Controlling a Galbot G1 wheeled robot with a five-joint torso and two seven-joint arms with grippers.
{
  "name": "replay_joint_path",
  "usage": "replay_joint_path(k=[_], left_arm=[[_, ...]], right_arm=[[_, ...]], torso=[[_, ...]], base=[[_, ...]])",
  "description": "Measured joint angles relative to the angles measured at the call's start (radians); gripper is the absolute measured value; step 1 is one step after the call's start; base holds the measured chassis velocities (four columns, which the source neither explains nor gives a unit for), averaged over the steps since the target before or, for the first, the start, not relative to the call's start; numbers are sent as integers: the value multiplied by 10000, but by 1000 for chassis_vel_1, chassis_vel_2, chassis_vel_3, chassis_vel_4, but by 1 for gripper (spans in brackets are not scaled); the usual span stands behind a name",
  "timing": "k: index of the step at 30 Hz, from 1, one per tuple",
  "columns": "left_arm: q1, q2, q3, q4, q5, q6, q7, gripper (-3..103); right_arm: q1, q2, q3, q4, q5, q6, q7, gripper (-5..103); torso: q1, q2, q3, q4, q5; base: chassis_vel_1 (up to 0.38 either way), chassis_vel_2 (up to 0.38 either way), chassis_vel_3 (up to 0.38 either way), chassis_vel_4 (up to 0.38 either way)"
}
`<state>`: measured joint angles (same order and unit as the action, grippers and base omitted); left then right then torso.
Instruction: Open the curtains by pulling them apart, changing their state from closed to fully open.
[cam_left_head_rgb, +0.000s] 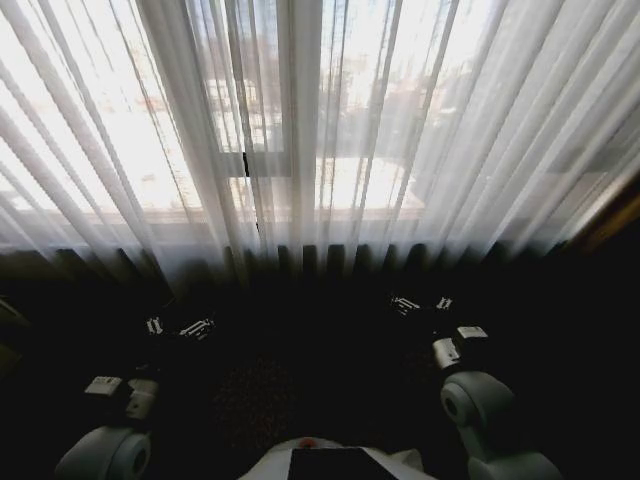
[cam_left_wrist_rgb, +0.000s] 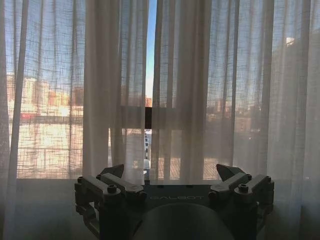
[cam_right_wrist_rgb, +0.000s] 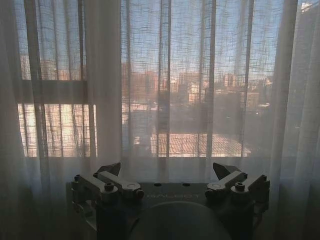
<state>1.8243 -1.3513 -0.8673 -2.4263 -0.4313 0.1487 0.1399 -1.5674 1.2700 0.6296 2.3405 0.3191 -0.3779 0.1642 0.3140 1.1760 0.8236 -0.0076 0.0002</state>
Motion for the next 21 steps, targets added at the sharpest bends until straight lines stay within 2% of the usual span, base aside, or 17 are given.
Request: replay_joint_path(k=[15,19,21], left_arm=[[-19,-79,86,-10,116,65,5,100],[-5,-106,106,-24,123,70,5,100],[-1,-114,113,-25,123,70,5,100]], right_arm=[[-97,105,-39,164,-352,-17,93,100],[-143,87,0,112,-1172,20,-28,100],[-149,87,-2,111,-1230,43,-31,100]], torso=[[-2,0,-1,0,0],[-2,0,0,0,0],[-2,0,-1,-1,0]], base=[[0,0,0,0],[0,0,0,0],[0,0,0,0]])
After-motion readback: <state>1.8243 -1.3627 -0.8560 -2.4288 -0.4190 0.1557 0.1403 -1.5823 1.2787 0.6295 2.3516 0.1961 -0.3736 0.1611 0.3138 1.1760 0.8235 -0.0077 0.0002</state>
